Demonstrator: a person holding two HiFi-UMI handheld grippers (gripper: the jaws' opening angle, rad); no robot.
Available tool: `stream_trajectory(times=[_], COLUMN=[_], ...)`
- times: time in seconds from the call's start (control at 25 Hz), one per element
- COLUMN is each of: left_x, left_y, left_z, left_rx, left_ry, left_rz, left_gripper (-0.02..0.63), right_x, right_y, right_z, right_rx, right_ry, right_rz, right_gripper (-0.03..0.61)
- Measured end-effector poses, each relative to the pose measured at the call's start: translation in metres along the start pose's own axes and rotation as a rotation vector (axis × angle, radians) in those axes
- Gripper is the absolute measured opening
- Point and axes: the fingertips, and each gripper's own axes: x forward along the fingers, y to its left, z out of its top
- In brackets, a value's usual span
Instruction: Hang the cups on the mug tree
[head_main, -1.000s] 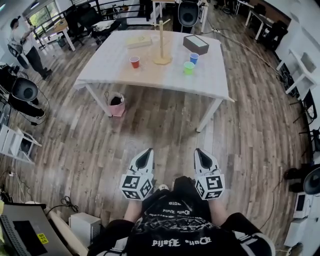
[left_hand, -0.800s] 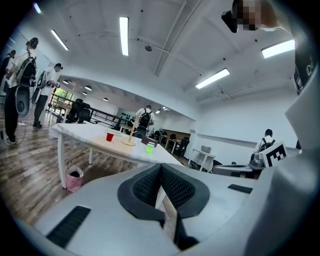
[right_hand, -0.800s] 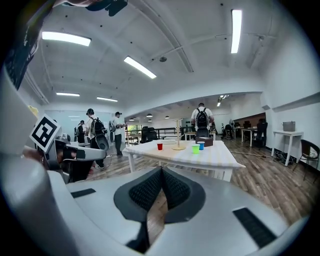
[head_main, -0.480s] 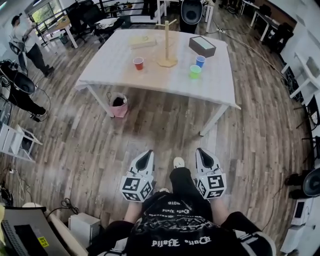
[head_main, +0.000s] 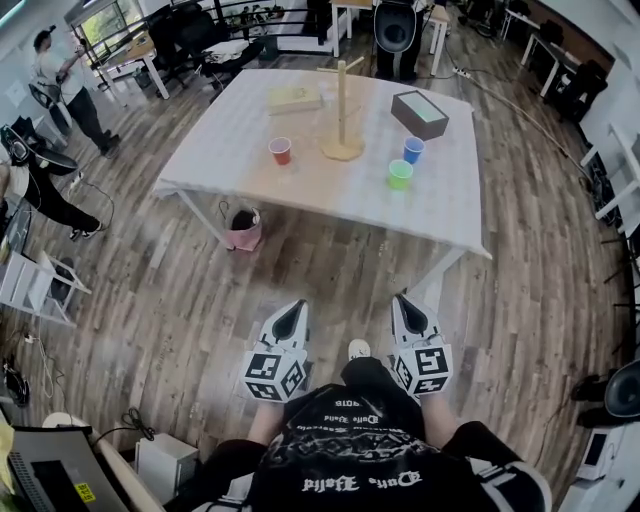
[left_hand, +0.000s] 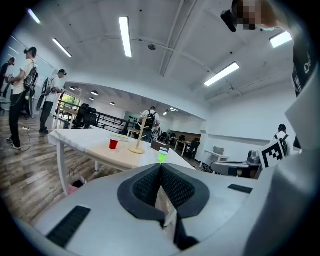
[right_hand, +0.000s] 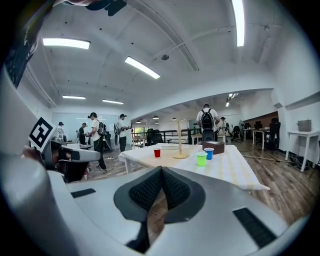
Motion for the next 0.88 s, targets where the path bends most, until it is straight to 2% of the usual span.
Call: stream_trajectory(times=[0.52,0.68,0.88], left_x=[0.144,0.166,0.182], left_y=[-0.02,-0.021,-0.015], left_z=[0.026,0.029,0.028], left_rx=[0.021,0.013,-0.005], left_ry=[-0.003,-0.004,0.018], left_rz=[-0.004,0.003,0.003], left_gripper=[0.02,0.02,0.02], right_x=[0.087,0.106,0.12], right_y=[-0.117,-0.138,-0.141], right_z=[0.026,0.033,0.03], right_rx=[0.01,0.018,0.029], right_ry=[0.0,-0.003,0.029], right_rz=[0.031,0.039,0.051], right_gripper=[0.009,0.009,0.009])
